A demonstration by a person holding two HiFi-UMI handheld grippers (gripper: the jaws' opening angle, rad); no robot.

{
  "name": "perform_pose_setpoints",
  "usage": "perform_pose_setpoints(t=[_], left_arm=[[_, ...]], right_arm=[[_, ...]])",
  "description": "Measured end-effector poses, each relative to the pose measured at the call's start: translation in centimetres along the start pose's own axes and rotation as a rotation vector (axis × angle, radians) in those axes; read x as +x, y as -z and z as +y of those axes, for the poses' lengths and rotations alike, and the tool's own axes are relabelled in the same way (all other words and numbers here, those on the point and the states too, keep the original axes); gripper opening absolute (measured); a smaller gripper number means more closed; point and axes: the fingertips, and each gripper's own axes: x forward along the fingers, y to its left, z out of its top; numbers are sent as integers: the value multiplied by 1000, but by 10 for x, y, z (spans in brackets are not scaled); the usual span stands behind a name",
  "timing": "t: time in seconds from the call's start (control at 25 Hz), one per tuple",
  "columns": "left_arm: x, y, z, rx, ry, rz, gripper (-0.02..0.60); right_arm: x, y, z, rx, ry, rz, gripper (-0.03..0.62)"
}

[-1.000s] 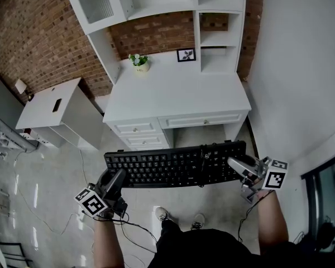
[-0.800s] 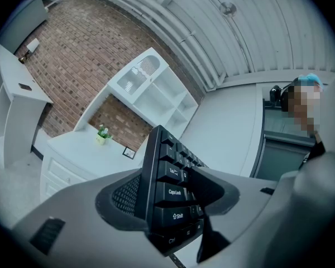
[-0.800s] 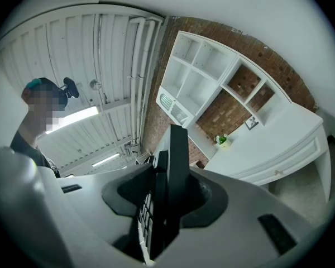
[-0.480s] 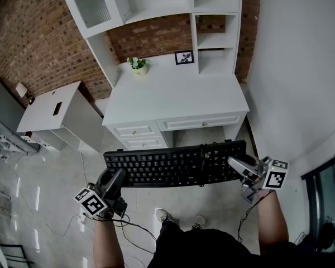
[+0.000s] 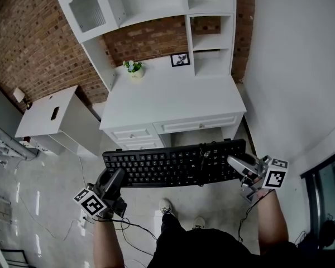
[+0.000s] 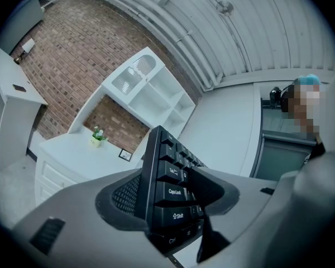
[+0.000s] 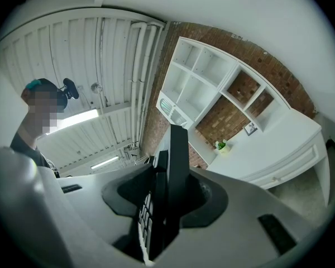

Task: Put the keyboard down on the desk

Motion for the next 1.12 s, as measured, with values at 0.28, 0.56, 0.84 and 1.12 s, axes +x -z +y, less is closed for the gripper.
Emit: perform_pose_setpoints(t=[0.28,0.56,0.84,1.12], left_arm=[[1,-3,15,0,26,6,271],[12,4,25,-5,48,10,270],[38,-18,67,-40,43,26,270],[58,-45,133,-65,47,32,270]], right_arm=[[8,7,1,-10,18,-7,158],[7,13,-9,-7,43,-20,158],[51,-2,-31,12,72,-5,158],[118,-6,-54,20,98,4,158]])
